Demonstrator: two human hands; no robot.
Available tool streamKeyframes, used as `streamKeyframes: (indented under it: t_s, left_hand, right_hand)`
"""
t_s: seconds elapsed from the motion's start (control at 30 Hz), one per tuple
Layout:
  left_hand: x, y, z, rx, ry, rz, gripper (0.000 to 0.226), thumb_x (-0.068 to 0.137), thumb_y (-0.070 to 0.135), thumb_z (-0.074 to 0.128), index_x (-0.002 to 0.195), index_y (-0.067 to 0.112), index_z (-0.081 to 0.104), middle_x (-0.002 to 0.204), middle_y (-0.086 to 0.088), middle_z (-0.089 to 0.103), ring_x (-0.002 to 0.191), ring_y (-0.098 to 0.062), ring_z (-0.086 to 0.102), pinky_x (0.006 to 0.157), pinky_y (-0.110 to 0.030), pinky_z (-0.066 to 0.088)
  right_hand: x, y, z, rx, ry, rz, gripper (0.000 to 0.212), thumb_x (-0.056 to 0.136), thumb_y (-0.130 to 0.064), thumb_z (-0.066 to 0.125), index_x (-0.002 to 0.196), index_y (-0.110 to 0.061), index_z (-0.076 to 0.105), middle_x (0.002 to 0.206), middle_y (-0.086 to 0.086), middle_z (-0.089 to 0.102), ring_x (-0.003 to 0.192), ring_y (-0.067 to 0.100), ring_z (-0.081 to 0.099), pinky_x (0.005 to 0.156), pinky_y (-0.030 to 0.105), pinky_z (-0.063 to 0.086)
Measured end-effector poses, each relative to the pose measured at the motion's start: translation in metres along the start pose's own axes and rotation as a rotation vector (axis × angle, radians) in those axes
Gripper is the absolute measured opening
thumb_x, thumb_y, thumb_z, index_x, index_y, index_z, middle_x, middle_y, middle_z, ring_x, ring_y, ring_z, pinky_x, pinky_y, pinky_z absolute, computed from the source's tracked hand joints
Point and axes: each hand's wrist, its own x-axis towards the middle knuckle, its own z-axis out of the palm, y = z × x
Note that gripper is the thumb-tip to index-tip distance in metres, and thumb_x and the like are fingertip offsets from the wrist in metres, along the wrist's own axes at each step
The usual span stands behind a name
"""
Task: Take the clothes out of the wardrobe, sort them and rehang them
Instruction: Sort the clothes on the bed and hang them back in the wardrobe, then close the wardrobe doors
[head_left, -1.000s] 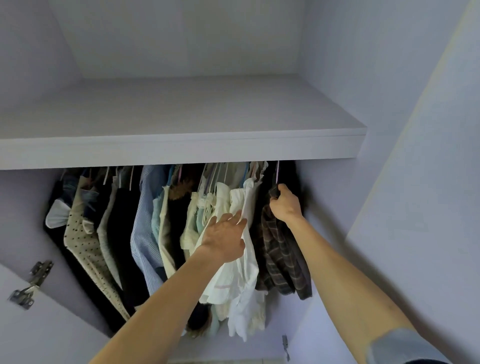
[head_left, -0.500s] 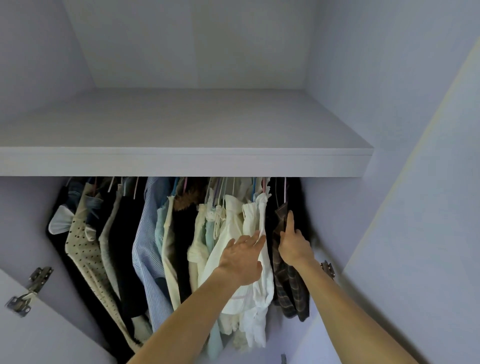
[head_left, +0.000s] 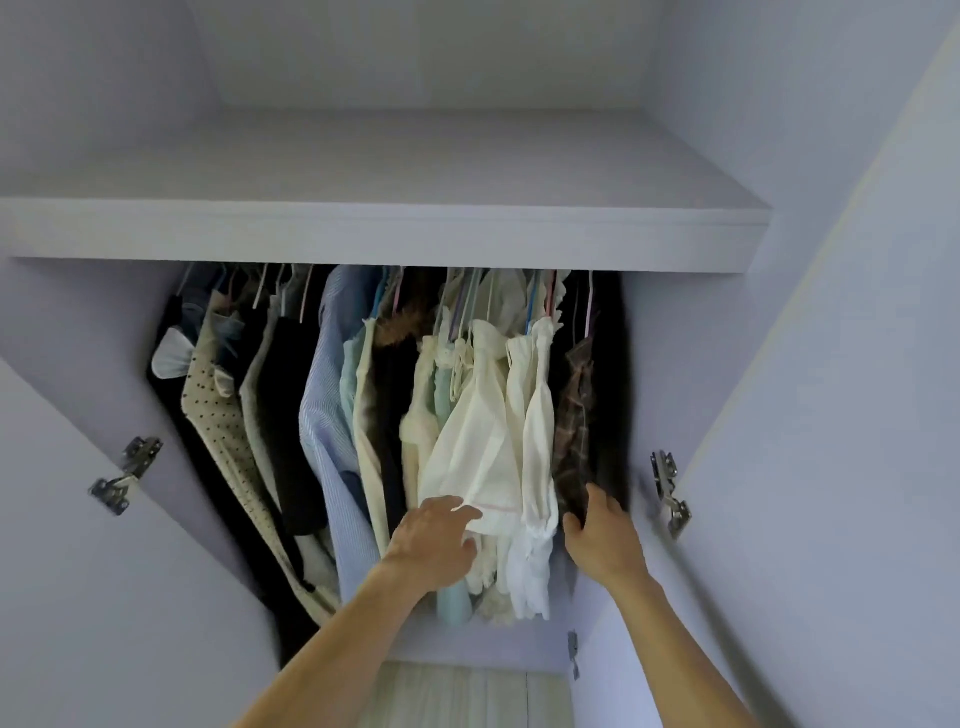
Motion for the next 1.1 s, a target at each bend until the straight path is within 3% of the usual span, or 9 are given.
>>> streamKeyframes:
  t_s: [0.1, 0.2, 0.33, 0.43, 0.63, 0.93, 1.03, 1.1]
  left_hand:
    - [-0.045, -0.02, 0.022, -0.026, 0.017, -0.029, 0.046, 0.1, 0.033, 0.045, 0.146, 0.031, 0.044, 0.154, 0.005, 0.04, 0.141, -0.018, 0.036, 0.116, -0.032, 0.03]
    - [-0.095, -0.03, 0.043, -0.04, 0.025, -0.069, 0.044, 0.101, 0.03, 0.045, 0.145, 0.027, 0.048, 0.147, 0.006, 0.047, 0.133, -0.017, 0.046, 0.107, -0.03, 0.035]
    - [-0.162, -0.036, 0.071, 0.017, 0.036, -0.109, 0.05, 0.098, 0.034, 0.047, 0.148, 0.031, 0.043, 0.152, 0.007, 0.042, 0.14, -0.016, 0.038, 0.114, -0.034, 0.029]
    - [-0.206, -0.033, 0.086, 0.059, 0.036, -0.138, 0.053, 0.099, 0.036, 0.046, 0.151, 0.033, 0.037, 0.157, 0.007, 0.035, 0.145, -0.017, 0.03, 0.118, -0.034, 0.024]
    - [-0.271, -0.009, 0.116, 0.059, 0.099, -0.185, 0.052, 0.098, 0.036, 0.046, 0.15, 0.032, 0.039, 0.152, 0.008, 0.041, 0.143, -0.016, 0.033, 0.116, -0.033, 0.026]
    - [-0.314, 0.083, 0.154, 0.021, 0.192, -0.28, 0.049, 0.099, 0.036, 0.045, 0.148, 0.031, 0.04, 0.151, 0.009, 0.042, 0.141, -0.018, 0.036, 0.113, -0.032, 0.029]
    - [-0.317, 0.128, 0.165, -0.051, 0.227, -0.296, 0.05, 0.099, 0.035, 0.047, 0.148, 0.03, 0.041, 0.152, 0.008, 0.042, 0.14, -0.018, 0.037, 0.113, -0.032, 0.031]
    - [-0.313, 0.161, 0.165, -0.107, 0.274, -0.266, 0.049, 0.099, 0.033, 0.048, 0.147, 0.03, 0.043, 0.15, 0.007, 0.045, 0.139, -0.018, 0.039, 0.112, -0.032, 0.033]
  right_hand:
    - [-0.057, 0.009, 0.004, -0.055, -0.017, -0.187, 0.037, 0.1, -0.026, 0.047, 0.134, -0.016, 0.053, 0.135, 0.001, 0.056, 0.128, 0.023, 0.048, 0.104, 0.03, 0.041]
    - [-0.119, 0.017, 0.005, -0.095, -0.083, -0.282, 0.037, 0.101, -0.027, 0.047, 0.138, -0.021, 0.054, 0.138, -0.005, 0.054, 0.133, 0.016, 0.041, 0.104, 0.023, 0.035]
    - [-0.199, 0.029, 0.003, -0.147, -0.132, -0.348, 0.04, 0.104, -0.03, 0.044, 0.143, -0.028, 0.049, 0.149, -0.013, 0.044, 0.146, 0.011, 0.024, 0.111, 0.019, 0.024]
    - [-0.249, 0.044, 0.004, -0.221, -0.132, -0.401, 0.039, 0.104, -0.032, 0.041, 0.143, -0.031, 0.05, 0.15, -0.016, 0.043, 0.148, 0.012, 0.022, 0.114, 0.021, 0.024]
    - [-0.307, 0.081, 0.0, -0.31, -0.155, -0.466, 0.04, 0.104, -0.035, 0.039, 0.143, -0.034, 0.048, 0.153, -0.015, 0.04, 0.149, 0.012, 0.019, 0.117, 0.023, 0.021]
    - [-0.34, 0.146, -0.041, -0.226, -0.26, -0.641, 0.039, 0.103, -0.032, 0.043, 0.142, -0.032, 0.051, 0.15, -0.012, 0.045, 0.142, 0.009, 0.031, 0.11, 0.01, 0.016]
    - [-0.344, 0.17, -0.076, -0.128, -0.291, -0.68, 0.036, 0.101, -0.026, 0.051, 0.136, -0.026, 0.059, 0.142, -0.008, 0.053, 0.13, 0.004, 0.044, 0.1, -0.003, 0.01]
    - [-0.343, 0.186, -0.099, -0.067, -0.305, -0.702, 0.033, 0.099, -0.025, 0.054, 0.13, -0.025, 0.064, 0.134, -0.01, 0.06, 0.114, -0.003, 0.052, 0.096, -0.004, 0.02]
